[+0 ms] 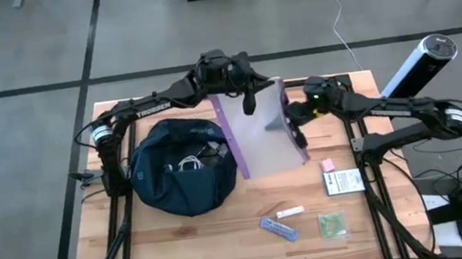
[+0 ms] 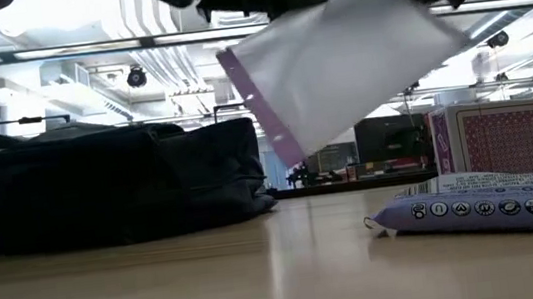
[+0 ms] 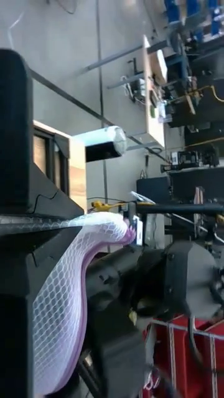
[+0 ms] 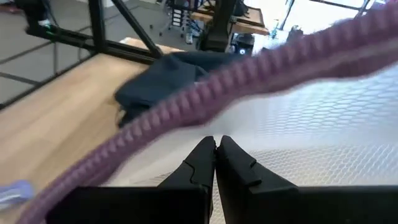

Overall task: Unpack backpack
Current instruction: Prepare the transparent zip bag

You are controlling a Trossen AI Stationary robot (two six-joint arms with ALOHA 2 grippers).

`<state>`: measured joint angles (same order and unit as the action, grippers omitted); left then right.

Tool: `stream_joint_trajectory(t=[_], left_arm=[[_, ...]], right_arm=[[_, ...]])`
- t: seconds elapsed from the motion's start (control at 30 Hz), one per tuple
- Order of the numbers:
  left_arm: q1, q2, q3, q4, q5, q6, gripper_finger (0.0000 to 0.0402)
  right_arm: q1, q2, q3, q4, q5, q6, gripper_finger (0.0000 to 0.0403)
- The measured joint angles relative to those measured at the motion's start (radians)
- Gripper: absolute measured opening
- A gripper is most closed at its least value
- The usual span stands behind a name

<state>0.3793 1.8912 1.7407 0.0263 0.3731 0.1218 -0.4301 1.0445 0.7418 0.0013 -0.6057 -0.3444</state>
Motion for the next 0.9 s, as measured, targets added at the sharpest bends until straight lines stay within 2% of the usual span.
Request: stream_joint_trajectory(t=[0.17,0.3,0.37,0.47,0.6,0.7,0.83,0.9], left_arm=[[-0.069,-0.001,0.065,-0.131,0.005,0.084,0.0],[-0.086,-0.007,0.169,-0.287,0.003,0.142,0.0],[-0.084,-0.011,0.232,-0.381,-0.018,0.165,0.0],[-0.083,-0.012,0.324,-0.534,-0.06,0.203,0.0],[-0.084,-0.012,0.44,-0.704,-0.091,0.218,0.0],[-0.088,-0.018,0.494,-0.79,-0.108,0.198,0.0],[-0.107,-0.016,0.563,-0.995,-0.25,0.215,0.0],[-0.109,-0.019,0.599,-1.058,-0.289,0.216,0.0]], right_arm=[[0.037,-0.111,0.0,-0.147,0.139,0.034,0.0],[0.09,-0.141,0.01,-0.133,0.186,0.071,0.0],[0.137,-0.121,0.013,-0.096,0.21,0.103,0.0],[0.212,-0.052,0.034,-0.03,0.332,0.121,0.0],[0.253,0.059,0.126,-0.014,0.39,0.111,0.0],[0.258,0.118,0.202,-0.021,0.397,0.104,0.0],[0.258,0.161,0.285,-0.03,0.397,0.044,0.0],[0.258,0.185,0.324,-0.023,0.397,0.02,0.0]])
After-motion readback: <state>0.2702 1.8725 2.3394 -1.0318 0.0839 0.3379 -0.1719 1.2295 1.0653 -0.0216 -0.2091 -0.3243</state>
